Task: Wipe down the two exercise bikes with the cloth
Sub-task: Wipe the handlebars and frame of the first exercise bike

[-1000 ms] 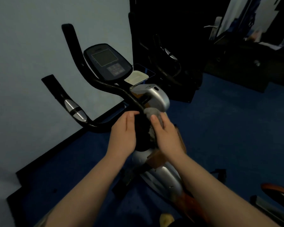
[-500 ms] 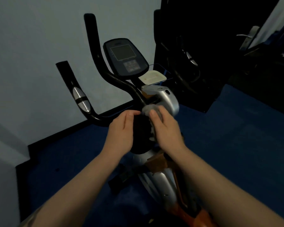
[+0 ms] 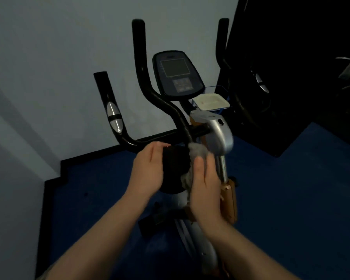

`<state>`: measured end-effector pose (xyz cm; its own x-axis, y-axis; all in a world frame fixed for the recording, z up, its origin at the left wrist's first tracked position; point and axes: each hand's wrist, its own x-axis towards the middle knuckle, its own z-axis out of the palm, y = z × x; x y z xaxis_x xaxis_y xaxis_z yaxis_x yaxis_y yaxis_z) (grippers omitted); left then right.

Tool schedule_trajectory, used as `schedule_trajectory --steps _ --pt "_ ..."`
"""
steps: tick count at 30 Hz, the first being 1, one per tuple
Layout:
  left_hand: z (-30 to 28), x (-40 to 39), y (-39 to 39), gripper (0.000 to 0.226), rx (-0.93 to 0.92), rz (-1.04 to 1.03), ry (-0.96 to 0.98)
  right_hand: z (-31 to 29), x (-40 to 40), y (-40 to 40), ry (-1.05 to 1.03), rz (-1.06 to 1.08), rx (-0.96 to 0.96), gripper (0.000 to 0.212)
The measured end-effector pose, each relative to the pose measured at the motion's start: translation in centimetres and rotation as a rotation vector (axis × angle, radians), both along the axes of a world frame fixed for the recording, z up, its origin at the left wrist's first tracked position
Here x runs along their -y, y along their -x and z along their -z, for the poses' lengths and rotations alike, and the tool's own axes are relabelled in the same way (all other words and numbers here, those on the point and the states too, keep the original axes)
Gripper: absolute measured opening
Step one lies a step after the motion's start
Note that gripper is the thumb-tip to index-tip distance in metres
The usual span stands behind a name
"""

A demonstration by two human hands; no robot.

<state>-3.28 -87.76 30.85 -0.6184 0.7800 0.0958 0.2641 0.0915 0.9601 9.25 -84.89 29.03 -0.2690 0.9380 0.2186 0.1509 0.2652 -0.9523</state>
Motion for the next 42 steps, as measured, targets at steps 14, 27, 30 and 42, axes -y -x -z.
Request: schedule_trajectory --steps 14,27,30,42 --pt "-0.1 0.3 -0.9 0.035 -0.03 -0.12 -0.023 -0.3 -2.3 -2.4 0.021 -0.224 0.113 0.033" --pt "-3.2 -1.3 -1.2 0.023 -0.386 -0.03 0.256 -3.8 -10.4 -0.8 -0.36 -0.348 0.278 0.035" --pt "-2.6 -1.0 -0.8 0.019 -0.303 -0.017 0.234 -2.5 -10.0 -0.3 -0.397 -0.34 0.304 0.016" --pt "-1.9 -0.8 -0.6 0.011 -0.179 0.003 0.16 -1.8 -11.1 -1.1 -0.513 -0.42 0.3 0.024"
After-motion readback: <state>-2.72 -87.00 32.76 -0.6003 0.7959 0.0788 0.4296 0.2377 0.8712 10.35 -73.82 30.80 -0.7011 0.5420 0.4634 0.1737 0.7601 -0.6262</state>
